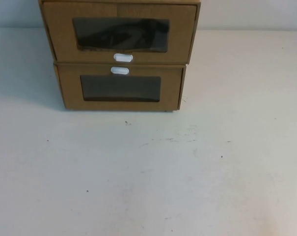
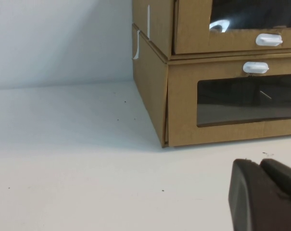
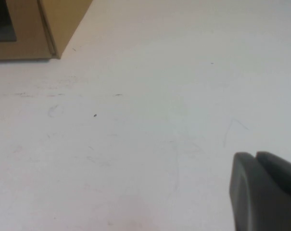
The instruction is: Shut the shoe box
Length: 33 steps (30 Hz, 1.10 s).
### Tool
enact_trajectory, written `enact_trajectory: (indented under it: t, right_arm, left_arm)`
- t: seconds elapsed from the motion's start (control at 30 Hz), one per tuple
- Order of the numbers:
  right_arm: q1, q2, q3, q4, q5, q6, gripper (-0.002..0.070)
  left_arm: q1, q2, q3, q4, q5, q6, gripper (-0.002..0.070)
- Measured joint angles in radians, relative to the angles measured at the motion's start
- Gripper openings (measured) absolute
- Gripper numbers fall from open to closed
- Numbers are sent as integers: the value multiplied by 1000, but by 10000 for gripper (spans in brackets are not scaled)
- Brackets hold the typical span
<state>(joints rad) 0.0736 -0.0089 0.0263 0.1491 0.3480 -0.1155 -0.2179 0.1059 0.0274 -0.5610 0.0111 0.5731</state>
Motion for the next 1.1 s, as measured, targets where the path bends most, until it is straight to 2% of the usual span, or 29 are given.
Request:
enact_trajectory:
  t: [0.9, 1.0, 1.1]
  right_arm:
    - [0, 0, 0, 10, 2, -5, -13]
    - [0, 0, 0, 10, 2, -5, -13]
    - [0, 0, 0, 12, 2, -5, -13]
  left_arm:
    - [0, 0, 0, -4, 0, -2, -2]
    - [0, -2, 0, 77, 2, -4, -2]
    - [6, -36, 0, 229, 12, -110, -2]
